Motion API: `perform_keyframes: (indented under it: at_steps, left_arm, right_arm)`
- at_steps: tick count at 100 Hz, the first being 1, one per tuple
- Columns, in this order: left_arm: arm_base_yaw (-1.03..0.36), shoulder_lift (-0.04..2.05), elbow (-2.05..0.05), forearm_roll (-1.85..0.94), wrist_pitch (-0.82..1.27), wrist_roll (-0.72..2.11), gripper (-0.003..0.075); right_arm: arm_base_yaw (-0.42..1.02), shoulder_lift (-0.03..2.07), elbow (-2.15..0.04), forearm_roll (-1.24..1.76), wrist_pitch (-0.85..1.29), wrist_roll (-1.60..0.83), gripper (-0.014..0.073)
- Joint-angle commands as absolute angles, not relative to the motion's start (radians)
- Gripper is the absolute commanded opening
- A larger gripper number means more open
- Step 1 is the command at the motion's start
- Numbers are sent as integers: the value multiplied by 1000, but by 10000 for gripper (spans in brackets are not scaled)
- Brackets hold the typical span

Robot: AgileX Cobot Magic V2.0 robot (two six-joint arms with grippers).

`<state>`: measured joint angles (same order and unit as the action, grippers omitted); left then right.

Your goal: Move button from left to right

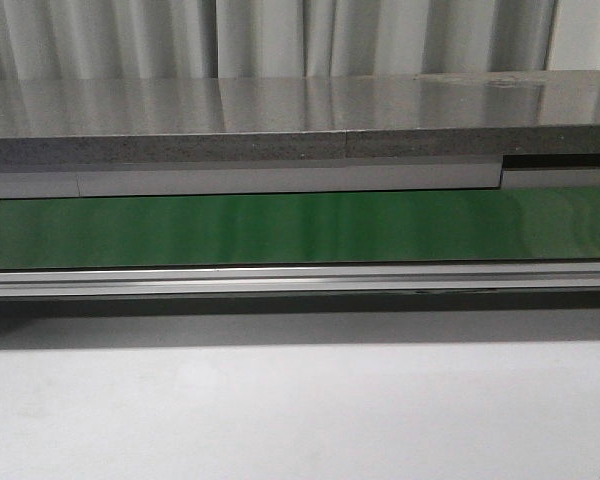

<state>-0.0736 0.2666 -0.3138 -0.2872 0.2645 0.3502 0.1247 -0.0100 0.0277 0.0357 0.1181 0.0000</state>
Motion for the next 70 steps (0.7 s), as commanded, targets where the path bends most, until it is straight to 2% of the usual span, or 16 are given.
perform_keyframes:
  at_steps: [1,51,58,70]
  left_arm:
    - [-84,275,-341,-295,193,348,-19]
    - [-84,275,-339,-288,149,348,-19]
    - [-84,275,-326,-217,123,321,-19]
    - [-84,268,-293,-6,83,93,-19]
  right_arm:
    - [122,-26,9,25,35,0,-67]
    - [122,-26,9,25,35,0,-67]
    - [122,-26,9,25,35,0,-67]
    - [122,-26,9,25,35,0,-67]
